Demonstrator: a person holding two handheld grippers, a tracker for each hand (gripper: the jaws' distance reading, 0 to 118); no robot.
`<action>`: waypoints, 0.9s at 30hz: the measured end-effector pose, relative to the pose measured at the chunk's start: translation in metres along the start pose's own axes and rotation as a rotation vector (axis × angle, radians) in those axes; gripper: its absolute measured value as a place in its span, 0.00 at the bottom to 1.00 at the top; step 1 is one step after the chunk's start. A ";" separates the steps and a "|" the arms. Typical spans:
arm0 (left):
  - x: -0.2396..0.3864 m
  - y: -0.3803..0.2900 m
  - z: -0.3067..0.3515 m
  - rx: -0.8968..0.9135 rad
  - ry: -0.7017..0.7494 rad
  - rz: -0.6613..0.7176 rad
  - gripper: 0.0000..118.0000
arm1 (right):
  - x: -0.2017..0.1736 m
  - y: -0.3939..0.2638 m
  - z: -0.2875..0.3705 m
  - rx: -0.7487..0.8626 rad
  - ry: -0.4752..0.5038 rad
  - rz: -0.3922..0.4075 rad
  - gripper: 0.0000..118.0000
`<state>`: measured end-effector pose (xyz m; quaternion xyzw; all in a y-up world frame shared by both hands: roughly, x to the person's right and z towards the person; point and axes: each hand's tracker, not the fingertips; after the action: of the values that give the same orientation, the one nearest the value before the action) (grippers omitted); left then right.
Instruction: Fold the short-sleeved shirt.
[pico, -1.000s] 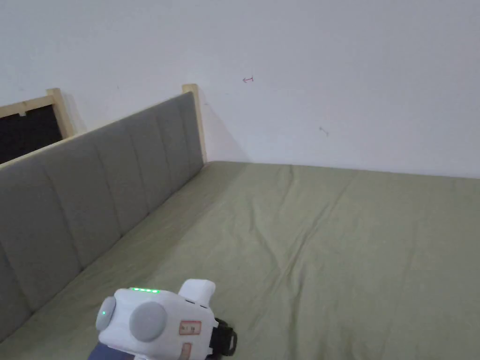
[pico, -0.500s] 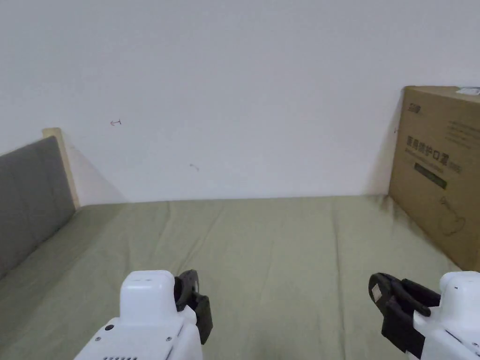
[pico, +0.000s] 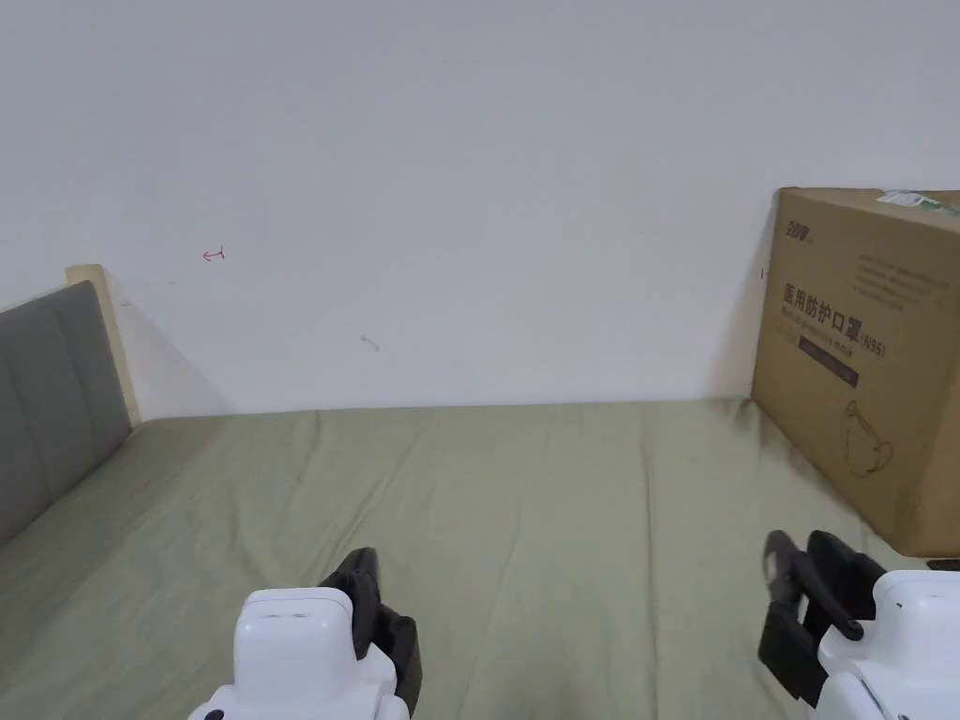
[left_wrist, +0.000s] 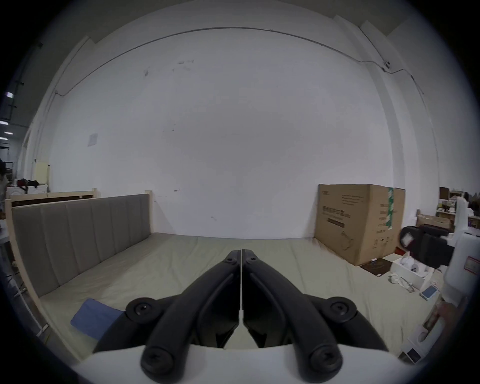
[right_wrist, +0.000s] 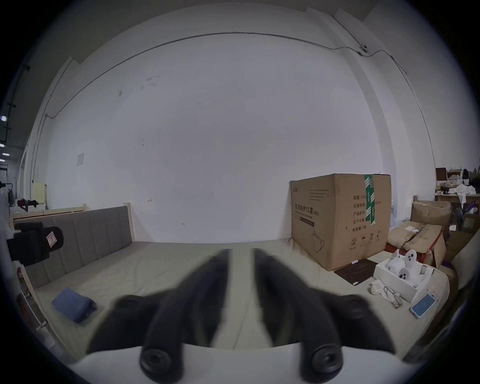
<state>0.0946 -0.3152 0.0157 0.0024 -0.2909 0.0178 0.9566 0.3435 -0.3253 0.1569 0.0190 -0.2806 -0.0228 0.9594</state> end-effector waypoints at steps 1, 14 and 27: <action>0.000 0.001 0.000 -0.004 -0.035 0.006 0.38 | 0.001 0.000 0.001 -0.010 0.016 -0.007 0.67; 0.004 0.002 -0.002 -0.002 0.050 -0.009 0.97 | -0.009 0.003 0.011 -0.012 0.019 0.038 1.00; 0.002 0.005 -0.006 -0.031 0.050 -0.015 0.97 | -0.013 0.004 0.010 -0.025 0.011 0.028 1.00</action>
<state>0.0997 -0.3105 0.0122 -0.0108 -0.2674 0.0058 0.9635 0.3272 -0.3207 0.1583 0.0032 -0.2751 -0.0126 0.9613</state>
